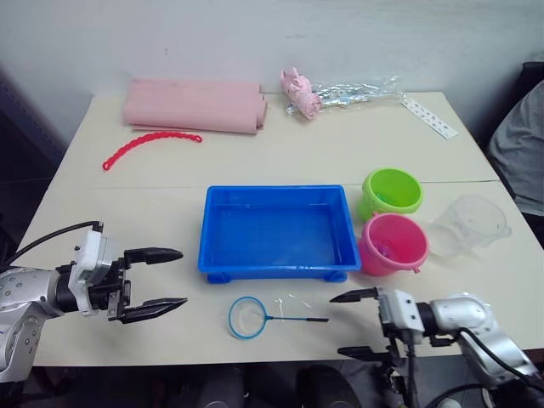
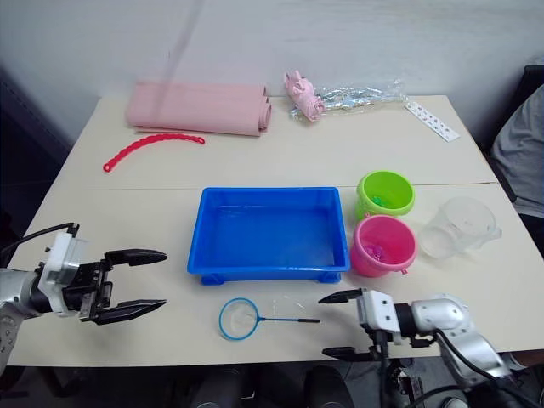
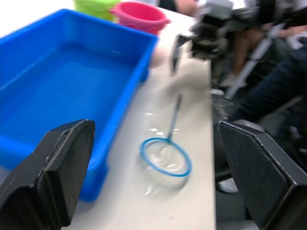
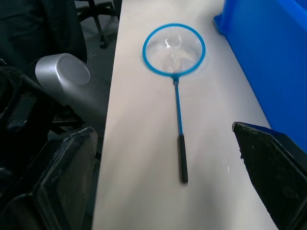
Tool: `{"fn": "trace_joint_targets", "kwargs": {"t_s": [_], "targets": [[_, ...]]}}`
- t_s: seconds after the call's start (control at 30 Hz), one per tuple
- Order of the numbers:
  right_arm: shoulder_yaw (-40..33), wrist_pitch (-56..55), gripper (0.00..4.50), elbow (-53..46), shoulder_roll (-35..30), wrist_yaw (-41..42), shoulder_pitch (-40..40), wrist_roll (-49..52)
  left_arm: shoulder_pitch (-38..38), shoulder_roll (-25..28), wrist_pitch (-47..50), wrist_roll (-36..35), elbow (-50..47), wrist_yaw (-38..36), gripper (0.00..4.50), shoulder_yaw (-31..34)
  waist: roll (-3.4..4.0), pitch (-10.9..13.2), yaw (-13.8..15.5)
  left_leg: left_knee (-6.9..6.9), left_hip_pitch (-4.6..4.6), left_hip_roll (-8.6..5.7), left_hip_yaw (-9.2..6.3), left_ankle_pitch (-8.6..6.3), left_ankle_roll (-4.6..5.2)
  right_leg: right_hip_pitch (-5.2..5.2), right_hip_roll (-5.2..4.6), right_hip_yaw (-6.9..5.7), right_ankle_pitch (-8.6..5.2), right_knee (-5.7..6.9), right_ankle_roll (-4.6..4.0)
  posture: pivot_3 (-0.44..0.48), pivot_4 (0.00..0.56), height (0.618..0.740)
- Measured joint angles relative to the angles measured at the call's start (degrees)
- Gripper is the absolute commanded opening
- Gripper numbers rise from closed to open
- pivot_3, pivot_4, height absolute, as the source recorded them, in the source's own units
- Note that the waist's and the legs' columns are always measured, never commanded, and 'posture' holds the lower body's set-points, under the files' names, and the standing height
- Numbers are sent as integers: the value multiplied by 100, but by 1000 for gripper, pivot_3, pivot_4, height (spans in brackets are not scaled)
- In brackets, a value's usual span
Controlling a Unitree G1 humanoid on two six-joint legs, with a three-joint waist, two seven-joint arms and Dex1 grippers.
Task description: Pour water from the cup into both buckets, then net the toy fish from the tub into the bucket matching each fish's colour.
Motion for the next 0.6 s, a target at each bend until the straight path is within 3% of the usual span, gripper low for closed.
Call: {"fn": "trace_joint_targets", "kwargs": {"t_s": [0.1,0.13,0.17,0.3,0.43,0.6], "targets": [[-924,166,4487,-319,-520,55,551,373,442,-13,-462,396,201,43,4500,214,-2,0,-1,-3,3,1,2,0,0,2,2,-1,0,-4,0,0,150,740],[-1089,194,4487,-378,-551,57,623,452,479,-14,-536,449,253,48,4500,242,-2,0,4,-4,2,1,2,0,1,2,2,-3,0,-4,0,0,150,740],[-1736,273,4487,-520,-642,55,914,709,701,-73,-811,632,477,112,4500,426,-2,0,10,-5,2,2,1,-2,3,4,1,-3,0,-8,0,0,150,740],[-2652,358,4487,-436,-777,58,1091,846,953,-368,-1520,975,1077,310,4500,650,-5,-1,10,-1,3,1,5,-28,38,8,-3,-1,0,-11,1,0,150,740],[-3045,264,4487,-58,-876,55,875,766,824,-403,-1977,1301,1806,652,4500,717,-8,-1,10,0,3,1,3,-30,39,6,-3,-3,1,-7,0,0,150,740],[-3064,237,4487,363,-966,130,616,573,565,-403,-2299,1462,1978,929,4500,755,-8,-2,18,1,1,-1,4,-23,22,6,-9,-5,1,-8,1,0,150,740]]}}
